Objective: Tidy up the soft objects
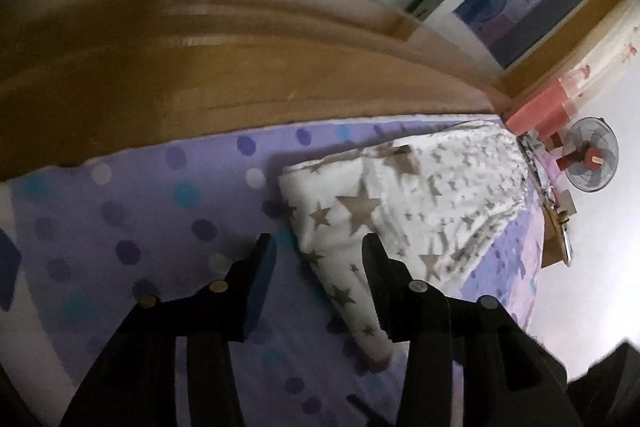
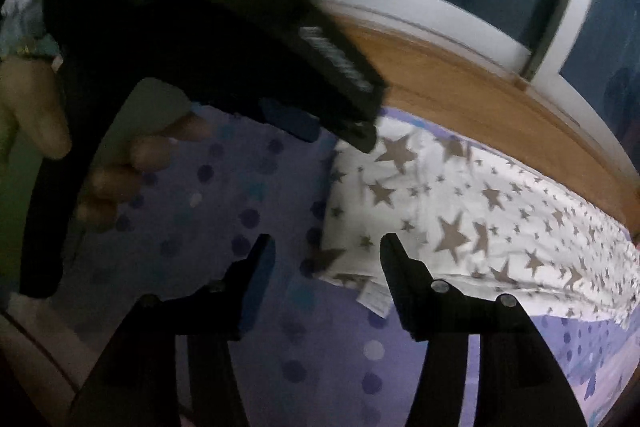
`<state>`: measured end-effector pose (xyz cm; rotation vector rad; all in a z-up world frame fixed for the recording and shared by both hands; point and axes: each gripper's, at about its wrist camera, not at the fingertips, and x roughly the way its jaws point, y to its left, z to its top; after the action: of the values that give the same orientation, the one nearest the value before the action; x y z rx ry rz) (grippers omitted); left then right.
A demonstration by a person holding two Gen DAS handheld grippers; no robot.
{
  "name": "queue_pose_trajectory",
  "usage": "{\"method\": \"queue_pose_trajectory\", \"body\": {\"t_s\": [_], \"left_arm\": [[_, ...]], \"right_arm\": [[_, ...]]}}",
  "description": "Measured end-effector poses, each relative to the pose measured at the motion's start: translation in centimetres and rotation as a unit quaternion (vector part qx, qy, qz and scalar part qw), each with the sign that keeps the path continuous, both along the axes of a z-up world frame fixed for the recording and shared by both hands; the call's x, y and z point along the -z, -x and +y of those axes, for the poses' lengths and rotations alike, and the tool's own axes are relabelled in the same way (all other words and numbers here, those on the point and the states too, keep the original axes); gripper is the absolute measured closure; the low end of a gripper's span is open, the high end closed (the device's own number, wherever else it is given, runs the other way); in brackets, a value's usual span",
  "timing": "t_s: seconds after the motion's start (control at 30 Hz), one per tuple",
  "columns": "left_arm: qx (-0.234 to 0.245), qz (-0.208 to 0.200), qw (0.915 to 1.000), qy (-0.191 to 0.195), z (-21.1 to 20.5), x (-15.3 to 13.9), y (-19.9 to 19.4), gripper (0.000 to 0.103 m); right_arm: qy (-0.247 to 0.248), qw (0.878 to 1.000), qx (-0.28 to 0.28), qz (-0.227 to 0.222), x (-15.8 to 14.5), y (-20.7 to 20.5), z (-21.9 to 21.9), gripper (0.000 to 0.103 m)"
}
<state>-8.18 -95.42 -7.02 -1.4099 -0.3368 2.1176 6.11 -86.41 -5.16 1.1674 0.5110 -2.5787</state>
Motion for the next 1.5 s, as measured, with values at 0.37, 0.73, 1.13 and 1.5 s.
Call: {"method": "queue_pose_trajectory", "body": {"t_s": [0.37,0.73,1.13,1.5], "left_arm": [[-0.017,0.009,0.9995,0.026,2.4,0.4,1.6,0.089],[-0.073,0.065,0.9923,0.075,6.2,-5.7,-0.2,0.093],[-0.075,0.091,0.9880,0.099,15.1,-8.9,-0.7,0.094],[-0.025,0.049,0.9916,0.117,23.6,-4.5,1.7,0.094]], "right_arm": [[0.087,0.992,0.083,-0.041,0.8,2.6,3.7,0.088],[0.271,0.961,0.043,-0.045,-3.5,2.6,10.8,0.093],[0.371,0.926,0.029,-0.061,-4.8,3.0,19.9,0.093],[0.365,0.925,0.062,-0.084,-1.9,4.8,26.1,0.093]]}}
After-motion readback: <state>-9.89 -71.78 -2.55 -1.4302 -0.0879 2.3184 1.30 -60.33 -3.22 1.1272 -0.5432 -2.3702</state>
